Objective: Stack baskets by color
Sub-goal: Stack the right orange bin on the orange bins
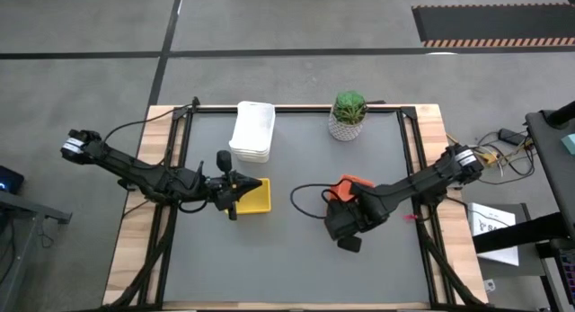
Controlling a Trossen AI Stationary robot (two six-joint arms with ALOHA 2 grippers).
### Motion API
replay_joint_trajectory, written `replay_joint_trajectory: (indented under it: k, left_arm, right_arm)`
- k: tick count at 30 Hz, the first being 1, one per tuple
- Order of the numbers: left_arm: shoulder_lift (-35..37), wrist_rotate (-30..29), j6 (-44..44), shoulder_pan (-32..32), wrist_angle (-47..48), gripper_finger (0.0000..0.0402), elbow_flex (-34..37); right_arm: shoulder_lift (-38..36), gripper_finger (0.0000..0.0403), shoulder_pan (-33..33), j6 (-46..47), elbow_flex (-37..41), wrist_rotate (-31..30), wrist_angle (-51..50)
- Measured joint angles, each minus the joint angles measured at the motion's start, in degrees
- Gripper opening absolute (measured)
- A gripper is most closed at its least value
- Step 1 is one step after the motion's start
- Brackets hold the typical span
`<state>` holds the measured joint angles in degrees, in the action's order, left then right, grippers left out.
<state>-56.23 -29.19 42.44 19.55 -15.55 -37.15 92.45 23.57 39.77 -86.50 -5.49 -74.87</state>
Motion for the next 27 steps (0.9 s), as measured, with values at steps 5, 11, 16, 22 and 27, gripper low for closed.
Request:
replay_joint_trajectory:
  k: [5, 11, 16, 22, 27]
  left_arm:
    - [0.0, 0.0, 0.0, 0.0, 0.0, 0.0000, 0.0]
    - [0.0, 0.0, 0.0, 0.0, 0.0, 0.0000, 0.0]
    - [0.0, 0.0, 0.0, 0.0, 0.0, 0.0000, 0.0]
    - [0.0, 0.0, 0.0, -0.1, 0.0, 0.0000, 0.0]
    - [0.0, 0.0, 0.0, 0.0, 0.0, 0.0000, 0.0]
  right_arm:
    - [1.2, 0.0009, 0.0, -2.7, 0.0, 1.7, 2.4]
    - [4.6, 0.0009, 0.0, -5.5, 0.0, 3.0, 2.2]
    - [6.2, 0.0015, 0.0, -6.6, 0.0, 2.3, 2.1]
    - [6.2, 0.0062, 0.0, -6.3, 0.0, -1.0, 1.9]
    - [4.7, 0.0102, 0.0, -6.4, 0.0, 0.5, 1.8]
